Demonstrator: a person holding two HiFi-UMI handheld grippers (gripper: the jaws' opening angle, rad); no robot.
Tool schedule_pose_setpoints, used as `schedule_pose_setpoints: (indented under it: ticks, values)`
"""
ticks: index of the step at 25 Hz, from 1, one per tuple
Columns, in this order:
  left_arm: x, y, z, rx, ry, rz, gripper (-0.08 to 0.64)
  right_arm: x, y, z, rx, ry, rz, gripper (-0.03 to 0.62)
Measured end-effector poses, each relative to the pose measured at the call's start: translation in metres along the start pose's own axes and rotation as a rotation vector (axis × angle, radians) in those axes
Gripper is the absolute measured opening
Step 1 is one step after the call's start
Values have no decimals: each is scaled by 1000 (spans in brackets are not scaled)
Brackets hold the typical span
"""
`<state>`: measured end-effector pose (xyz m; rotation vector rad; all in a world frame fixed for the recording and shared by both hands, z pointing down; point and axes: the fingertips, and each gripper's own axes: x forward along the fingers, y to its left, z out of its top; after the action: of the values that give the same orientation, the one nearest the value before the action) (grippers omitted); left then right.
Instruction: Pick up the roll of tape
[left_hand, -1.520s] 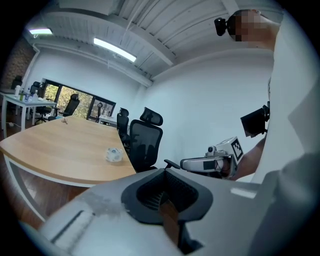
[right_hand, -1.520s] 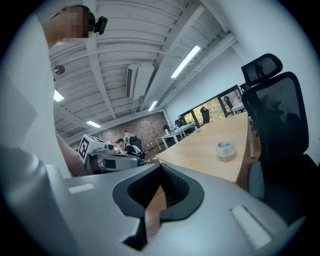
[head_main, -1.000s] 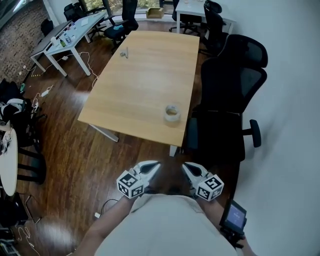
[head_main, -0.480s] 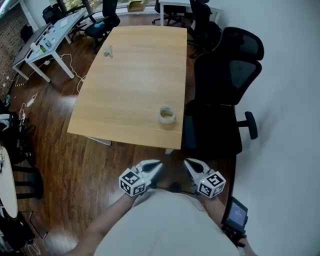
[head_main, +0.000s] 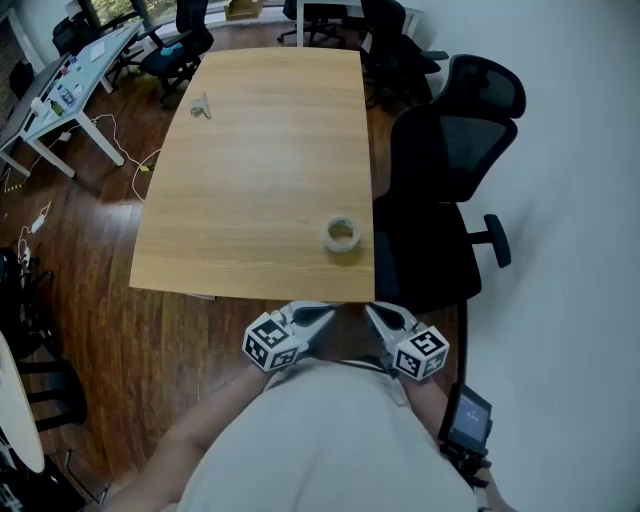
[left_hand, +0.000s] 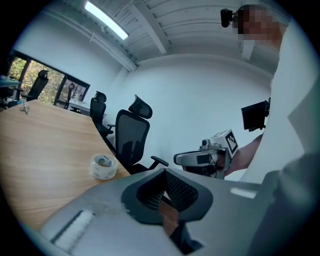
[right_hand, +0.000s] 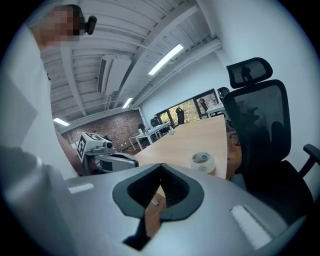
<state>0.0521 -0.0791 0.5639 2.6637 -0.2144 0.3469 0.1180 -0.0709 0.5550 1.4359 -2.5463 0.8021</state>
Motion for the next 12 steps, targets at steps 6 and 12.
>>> schedule_pose_setpoints:
  ticks: [6, 12]
  values:
    - [-5, 7, -8, -17, 16, -16, 6, 7, -1, -6, -8, 33, -16, 6]
    - [-7, 15, -14, -50, 15, 18, 6, 21, -24, -29, -31, 151, -22, 6]
